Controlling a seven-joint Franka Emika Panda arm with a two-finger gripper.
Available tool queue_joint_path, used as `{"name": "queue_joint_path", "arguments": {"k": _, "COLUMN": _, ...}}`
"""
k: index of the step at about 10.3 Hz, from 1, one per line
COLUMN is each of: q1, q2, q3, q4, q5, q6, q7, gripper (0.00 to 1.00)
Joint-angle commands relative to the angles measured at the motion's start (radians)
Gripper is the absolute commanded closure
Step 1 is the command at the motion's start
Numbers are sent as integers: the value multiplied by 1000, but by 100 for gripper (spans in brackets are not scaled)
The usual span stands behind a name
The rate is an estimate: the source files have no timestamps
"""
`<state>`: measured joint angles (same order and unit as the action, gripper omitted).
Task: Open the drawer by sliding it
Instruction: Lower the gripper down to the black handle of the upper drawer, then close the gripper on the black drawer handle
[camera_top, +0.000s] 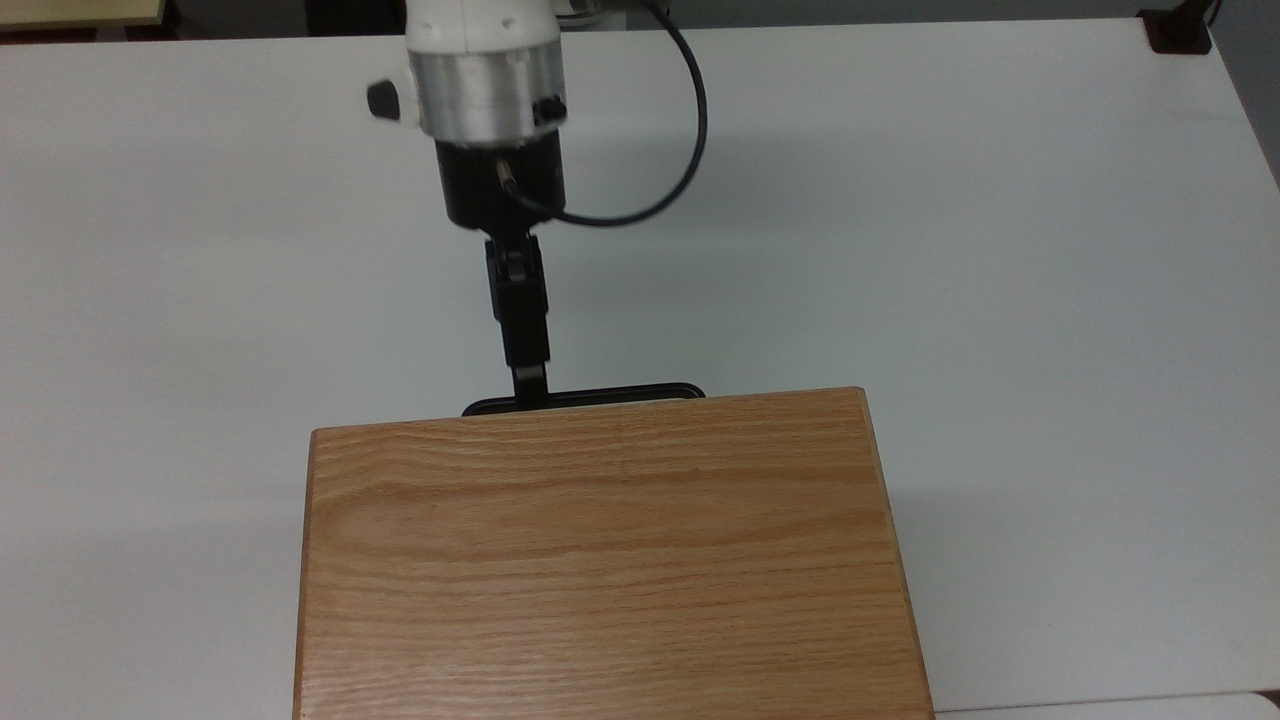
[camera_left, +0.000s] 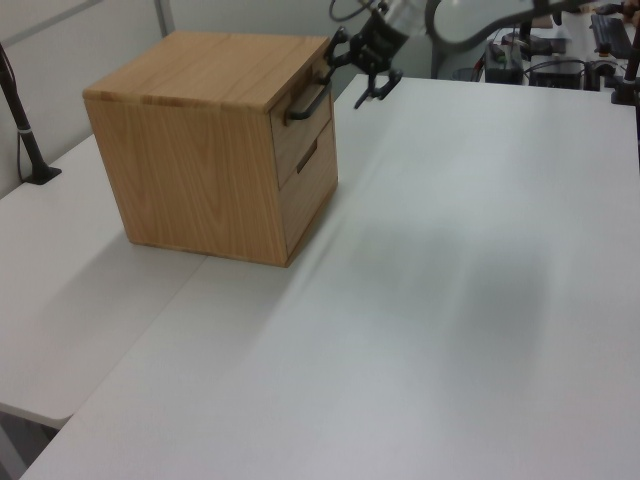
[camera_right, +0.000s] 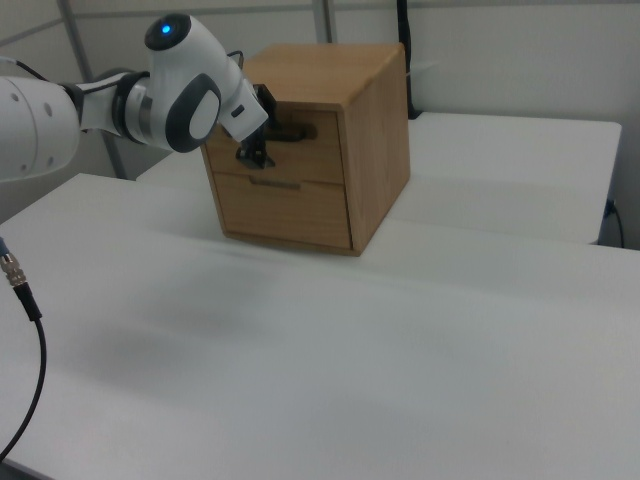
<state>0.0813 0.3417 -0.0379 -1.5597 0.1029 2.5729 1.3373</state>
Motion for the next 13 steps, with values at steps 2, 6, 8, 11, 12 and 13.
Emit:
{"name": "queue_joint_path", "arguments": {"k": 2, "q1": 43, "q2": 65, "q3": -8, "q4": 53, "q5": 12, "q6": 118, "q7": 14, "gripper": 29}}
{"name": "queue_joint_path", "arguments": {"k": 6, "q1": 43, "q2": 59, "q3": -8, "q4": 52, "q5": 3, "q6": 118, "q7": -36, "gripper": 85}}
{"name": "queue_joint_path", "arguments": {"k": 8, "q1": 46, "q2": 40, "q3": -8, "q4": 35, "q5": 3, "q6": 109, "q7": -69, "gripper": 100}}
{"name": "queue_joint_path", "arguments": {"k": 11, "q1": 46, "q2": -73, "q3": -7, "q4": -124, "q5": 15, "q6": 105, "q7": -145, "gripper": 100}}
{"name": "queue_joint_path", "arguments": {"k": 12, "q1": 46, "q2": -119, "q3": -7, "q4": -173, "q5": 20, "q6": 104, "q7": -165, "gripper": 100}}
{"name": "queue_joint_path", "arguments": {"k": 13, "q1": 45, "q2": -160, "q3": -5, "q4": -222, "q5": 20, "q6": 104, "q7": -168, "gripper": 100}}
